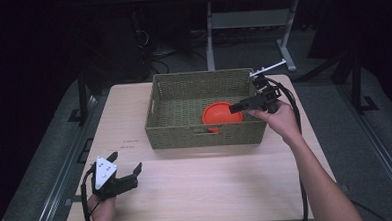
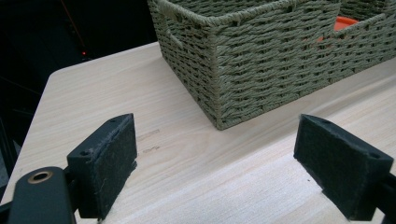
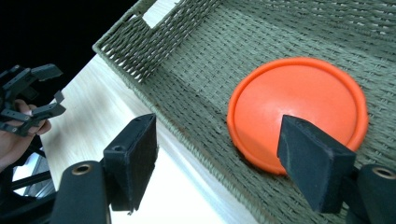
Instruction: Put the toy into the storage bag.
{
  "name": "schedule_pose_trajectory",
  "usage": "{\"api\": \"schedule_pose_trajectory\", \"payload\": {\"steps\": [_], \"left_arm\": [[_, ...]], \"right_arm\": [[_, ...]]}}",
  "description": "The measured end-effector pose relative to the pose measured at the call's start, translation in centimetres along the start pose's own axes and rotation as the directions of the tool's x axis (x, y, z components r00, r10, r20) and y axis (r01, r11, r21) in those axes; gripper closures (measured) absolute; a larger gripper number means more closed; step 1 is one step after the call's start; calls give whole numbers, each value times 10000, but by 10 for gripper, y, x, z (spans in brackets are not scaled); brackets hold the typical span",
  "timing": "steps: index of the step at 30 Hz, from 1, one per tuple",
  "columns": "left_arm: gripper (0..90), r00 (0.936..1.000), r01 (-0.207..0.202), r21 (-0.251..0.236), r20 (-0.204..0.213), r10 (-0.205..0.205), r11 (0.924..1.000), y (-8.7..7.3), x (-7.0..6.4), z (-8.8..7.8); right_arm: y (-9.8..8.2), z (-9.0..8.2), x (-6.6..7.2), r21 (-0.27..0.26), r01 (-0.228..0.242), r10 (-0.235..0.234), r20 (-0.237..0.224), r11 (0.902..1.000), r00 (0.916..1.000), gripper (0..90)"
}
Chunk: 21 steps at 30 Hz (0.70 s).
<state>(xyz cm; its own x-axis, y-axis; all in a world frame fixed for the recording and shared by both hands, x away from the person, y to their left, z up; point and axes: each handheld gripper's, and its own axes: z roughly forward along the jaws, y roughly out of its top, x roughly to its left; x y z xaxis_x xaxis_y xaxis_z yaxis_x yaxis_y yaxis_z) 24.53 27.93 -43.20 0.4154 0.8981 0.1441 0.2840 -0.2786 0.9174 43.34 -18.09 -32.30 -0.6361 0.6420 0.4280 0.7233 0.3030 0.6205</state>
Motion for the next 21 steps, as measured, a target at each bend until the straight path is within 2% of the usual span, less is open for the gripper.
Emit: {"api": "schedule_pose_trajectory", "payload": {"steps": [8,21], "left_arm": [[127,10000,65,-60,-34,-65,10000,0,0,0],[127,10000,-15,19,-52,15,10000,0,0,-1]], "right_arm": [[-13,-5,3,-59,55,-56,-174,10000,9998,280],[-36,-20,6,-536,150,-164,-264,9984,9995,279]]}}
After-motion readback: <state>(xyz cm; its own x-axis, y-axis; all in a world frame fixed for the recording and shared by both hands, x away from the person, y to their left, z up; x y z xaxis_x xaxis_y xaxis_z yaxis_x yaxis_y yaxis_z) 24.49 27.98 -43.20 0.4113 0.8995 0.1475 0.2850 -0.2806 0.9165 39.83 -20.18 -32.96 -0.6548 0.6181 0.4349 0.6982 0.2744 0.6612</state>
